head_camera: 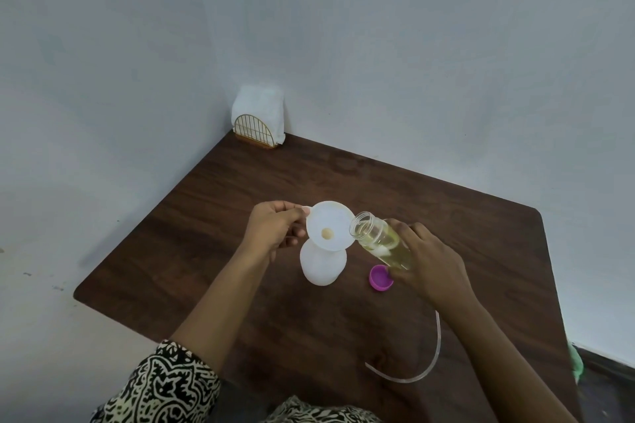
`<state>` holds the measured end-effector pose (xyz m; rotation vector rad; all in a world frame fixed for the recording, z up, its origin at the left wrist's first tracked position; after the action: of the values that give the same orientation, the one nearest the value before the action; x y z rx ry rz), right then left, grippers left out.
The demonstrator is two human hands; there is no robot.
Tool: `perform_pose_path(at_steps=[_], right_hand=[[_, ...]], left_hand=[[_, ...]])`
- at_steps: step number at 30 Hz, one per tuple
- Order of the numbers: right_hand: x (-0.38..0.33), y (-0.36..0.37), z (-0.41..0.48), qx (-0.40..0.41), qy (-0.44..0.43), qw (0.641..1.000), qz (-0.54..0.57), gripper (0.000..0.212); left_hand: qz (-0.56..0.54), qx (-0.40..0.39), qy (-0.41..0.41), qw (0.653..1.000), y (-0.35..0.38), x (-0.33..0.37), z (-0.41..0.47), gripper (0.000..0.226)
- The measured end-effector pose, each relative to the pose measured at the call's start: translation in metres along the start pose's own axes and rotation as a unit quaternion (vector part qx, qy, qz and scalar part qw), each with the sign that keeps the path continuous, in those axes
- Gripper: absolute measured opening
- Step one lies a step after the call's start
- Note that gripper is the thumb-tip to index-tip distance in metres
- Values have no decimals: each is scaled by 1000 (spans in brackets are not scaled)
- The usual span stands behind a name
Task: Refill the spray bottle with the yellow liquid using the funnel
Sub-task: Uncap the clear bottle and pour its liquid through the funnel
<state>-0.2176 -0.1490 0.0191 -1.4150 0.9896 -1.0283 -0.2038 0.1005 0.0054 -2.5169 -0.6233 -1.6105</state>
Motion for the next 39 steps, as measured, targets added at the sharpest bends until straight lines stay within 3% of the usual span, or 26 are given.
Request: perform_pose_path(at_steps=[39], right_hand=[[2, -13, 2, -25, -27, 996, -83, 78]], left_hand=[[7, -13, 14, 1000, 4, -5, 2, 7]])
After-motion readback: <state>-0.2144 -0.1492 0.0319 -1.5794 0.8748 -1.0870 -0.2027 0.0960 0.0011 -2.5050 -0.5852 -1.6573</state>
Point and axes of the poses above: each hand's wrist, its own z-axis towards the middle knuckle, its own y-axis out of the palm, x = y × z, the point moved 4 cm from there along z, towards the middle knuckle, and after that the axes turned 15 degrees about -z, right-handed, at the moved point
